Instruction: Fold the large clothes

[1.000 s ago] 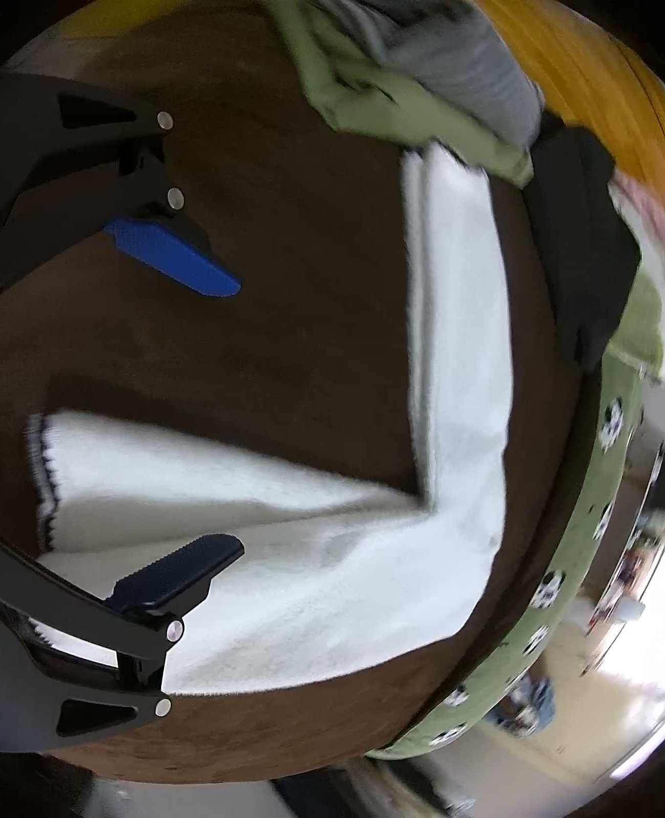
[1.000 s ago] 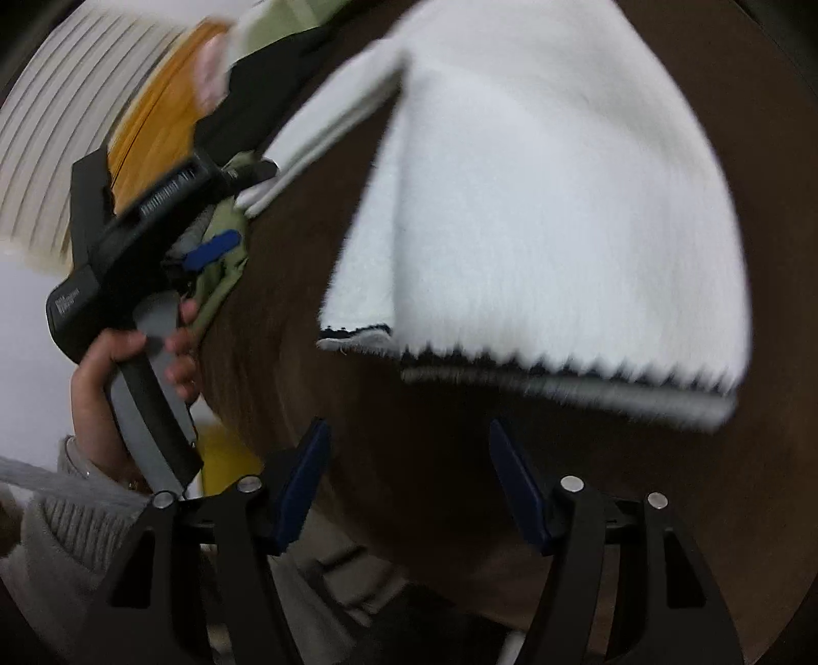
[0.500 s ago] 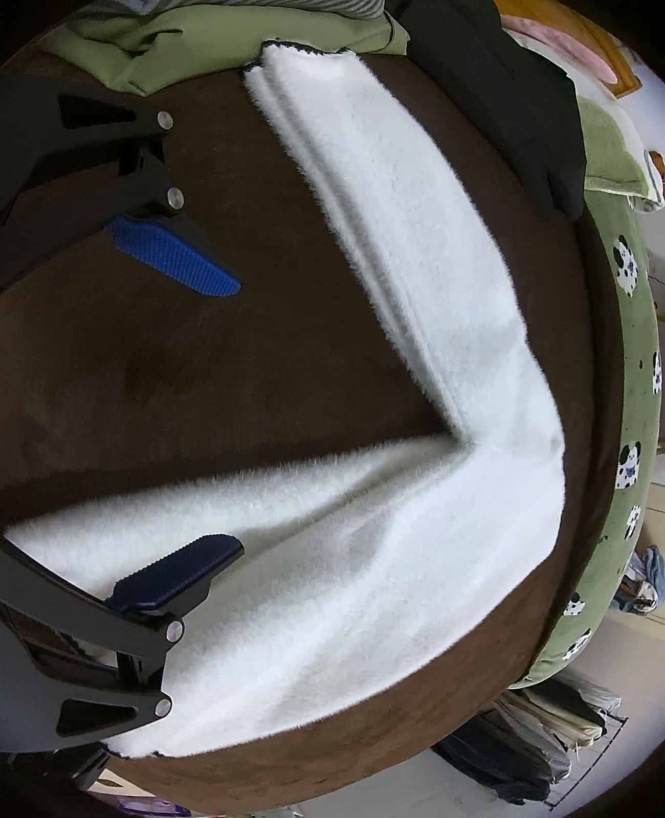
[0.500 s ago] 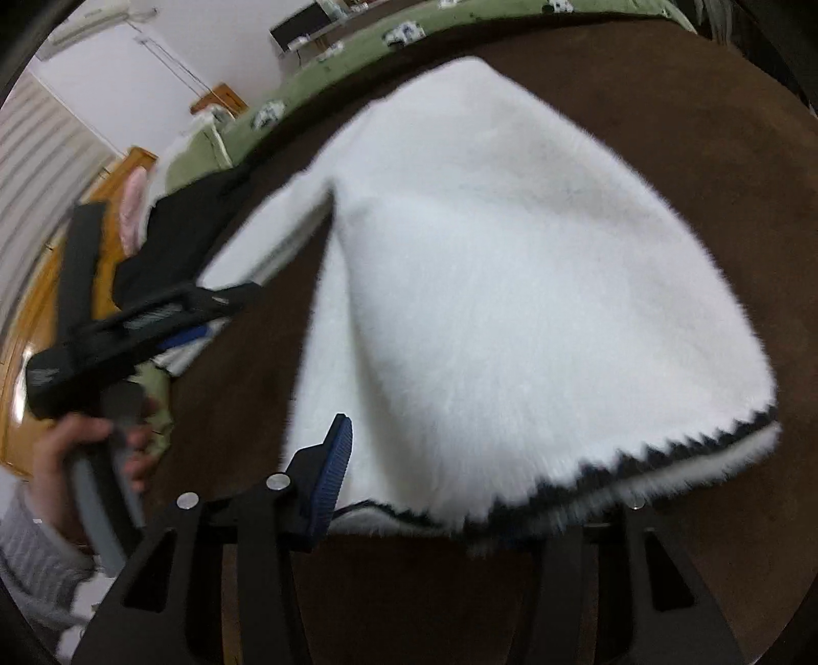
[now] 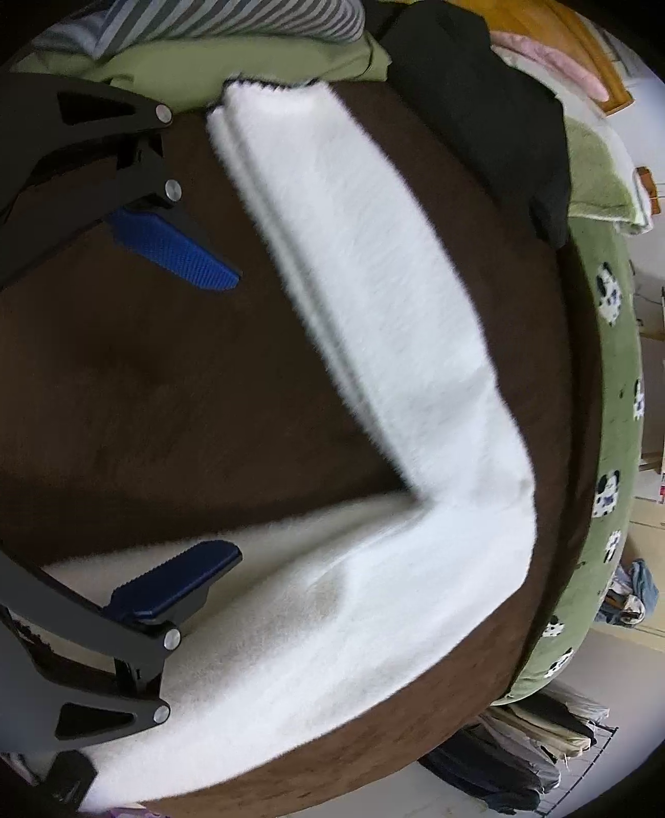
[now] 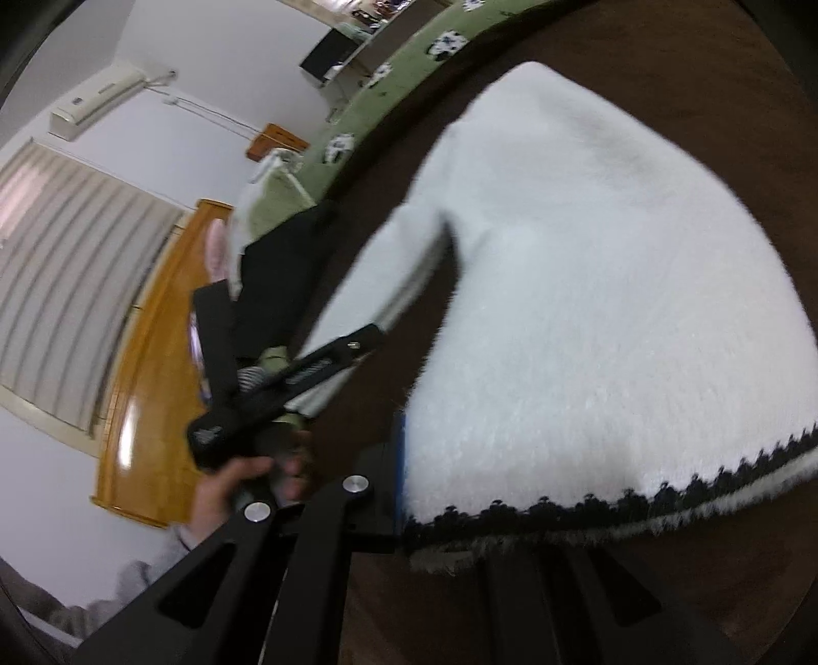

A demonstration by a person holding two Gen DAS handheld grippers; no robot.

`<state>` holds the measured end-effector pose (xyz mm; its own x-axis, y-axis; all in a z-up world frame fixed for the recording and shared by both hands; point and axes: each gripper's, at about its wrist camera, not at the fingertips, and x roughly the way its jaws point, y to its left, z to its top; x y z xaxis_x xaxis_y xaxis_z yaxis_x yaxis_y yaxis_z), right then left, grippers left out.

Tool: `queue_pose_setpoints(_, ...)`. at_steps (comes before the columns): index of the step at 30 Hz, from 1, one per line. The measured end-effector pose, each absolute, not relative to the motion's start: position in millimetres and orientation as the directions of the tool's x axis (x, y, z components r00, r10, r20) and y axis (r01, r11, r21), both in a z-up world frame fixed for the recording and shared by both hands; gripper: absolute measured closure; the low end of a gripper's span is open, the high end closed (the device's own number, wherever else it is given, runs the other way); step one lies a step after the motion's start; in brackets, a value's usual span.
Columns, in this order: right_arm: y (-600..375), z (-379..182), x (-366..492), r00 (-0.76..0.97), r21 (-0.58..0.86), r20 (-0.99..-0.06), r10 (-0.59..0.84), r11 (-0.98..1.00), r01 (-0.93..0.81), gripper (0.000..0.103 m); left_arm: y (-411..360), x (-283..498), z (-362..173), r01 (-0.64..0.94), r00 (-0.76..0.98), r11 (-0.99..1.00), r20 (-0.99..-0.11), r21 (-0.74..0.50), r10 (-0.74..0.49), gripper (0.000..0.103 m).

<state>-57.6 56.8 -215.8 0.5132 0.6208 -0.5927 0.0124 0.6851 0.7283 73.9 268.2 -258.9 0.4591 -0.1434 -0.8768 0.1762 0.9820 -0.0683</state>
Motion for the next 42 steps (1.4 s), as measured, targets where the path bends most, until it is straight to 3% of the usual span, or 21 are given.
queue_pose_setpoints(4,70.7,-237.2,-60.5,0.492,0.751,-0.593,0.637,0.658,0.053,0.097,272.2,73.6,-261.5,0.187,0.452,0.981,-0.881,-0.061,-0.141,0.007)
queue_pose_setpoints(13,64.9,-314.8,-85.8,0.387,0.66,-0.73,0.564,0.728,0.184,0.097,248.5,71.2,-292.1,0.236,0.405,0.97,-0.9,-0.066,-0.16,0.007)
queue_pose_setpoints(21,77.3,-323.6,-91.5,0.401,0.616,-0.746,0.532,0.779,0.113,0.096,203.8,86.1,-300.4,0.29,0.412,0.951,-0.882,-0.109,-0.227,0.007)
queue_pose_setpoints(27,85.6,-321.3,-93.6,0.417,0.591,-0.749,0.515,0.803,0.069,0.096,167.4,89.5,-335.7,0.36,0.419,0.932,-0.9,0.043,-0.121,0.006)
queue_pose_setpoints(31,79.9,-316.0,-105.0,0.422,0.565,-0.757,0.499,0.824,0.038,0.094,172.7,87.9,-341.3,0.347,0.434,0.938,-0.888,0.01,-0.151,0.005)
queue_pose_setpoints(33,86.7,-311.8,-102.8,0.409,0.562,-0.762,0.502,0.826,0.033,0.086,174.7,88.0,-341.5,0.338,0.435,0.941,-0.886,-0.008,-0.163,0.005)
queue_pose_setpoints(35,89.4,-306.7,-98.3,0.378,0.58,-0.758,0.531,0.815,0.017,0.058,178.2,88.7,-339.6,0.318,0.427,0.947,-0.887,-0.036,-0.177,0.006)
queue_pose_setpoints(37,98.4,-294.3,-102.8,0.331,0.578,-0.765,0.552,0.816,-0.024,0.047,187.7,87.4,-329.3,0.279,0.425,0.957,-0.883,-0.082,-0.199,0.006)
queue_pose_setpoints(42,110.1,-254.9,-106.7,0.268,0.498,-0.813,0.516,0.856,-0.138,0.041,236.7,80.8,-271.5,0.179,0.461,0.974,-0.863,-0.136,-0.205,0.007)
